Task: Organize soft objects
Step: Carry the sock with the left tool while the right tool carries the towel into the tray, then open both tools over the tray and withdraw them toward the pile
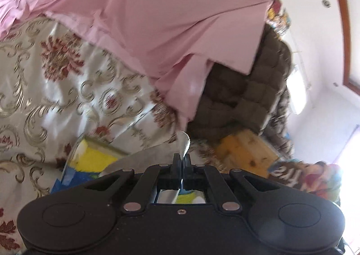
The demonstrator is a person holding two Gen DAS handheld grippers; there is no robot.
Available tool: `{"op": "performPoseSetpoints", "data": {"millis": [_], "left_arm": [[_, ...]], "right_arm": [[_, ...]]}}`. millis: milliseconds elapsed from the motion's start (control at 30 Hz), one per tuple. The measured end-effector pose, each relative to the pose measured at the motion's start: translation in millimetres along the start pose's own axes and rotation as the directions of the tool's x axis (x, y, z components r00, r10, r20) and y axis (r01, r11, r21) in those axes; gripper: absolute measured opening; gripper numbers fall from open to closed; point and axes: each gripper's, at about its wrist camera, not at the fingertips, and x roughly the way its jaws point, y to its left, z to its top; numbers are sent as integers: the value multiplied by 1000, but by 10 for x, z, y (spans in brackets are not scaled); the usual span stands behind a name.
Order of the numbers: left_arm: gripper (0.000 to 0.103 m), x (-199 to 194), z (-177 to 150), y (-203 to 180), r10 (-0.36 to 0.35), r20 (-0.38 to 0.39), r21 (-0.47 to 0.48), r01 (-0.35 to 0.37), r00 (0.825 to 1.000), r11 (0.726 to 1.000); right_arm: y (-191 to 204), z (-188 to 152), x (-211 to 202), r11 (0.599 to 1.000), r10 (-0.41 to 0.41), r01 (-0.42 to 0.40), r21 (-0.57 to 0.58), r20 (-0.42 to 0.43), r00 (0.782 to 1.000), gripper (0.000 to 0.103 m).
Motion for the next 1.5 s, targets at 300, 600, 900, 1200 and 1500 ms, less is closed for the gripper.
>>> {"op": "performPoseSetpoints", "data": {"millis": [300, 600, 900, 1200, 1500], "left_arm": [[0, 274, -453, 318, 138, -180, 29, -135, 974, 990], [19, 304, -627, 352, 223, -285, 75, -210, 932, 975], [57, -112, -597, 65, 229, -195, 134, -205, 954, 969], [83, -895, -599, -370, 203, -59, 237, -184, 977, 954], [97, -1721, -778, -623, 191, 44, 289, -196, 981, 937]], "right_arm": [[35, -39, 92, 1000, -22, 21, -19, -72, 997, 25], [20, -9, -1, 999, -35, 33, -34, -74, 997, 57], [245, 81, -547, 991, -32, 37, -128, 40, 999, 87], [505, 19, -1312, 978, -7, 38, -206, 151, 989, 100], [707, -271, -2004, 971, -1, 53, -231, 221, 975, 103]]}}
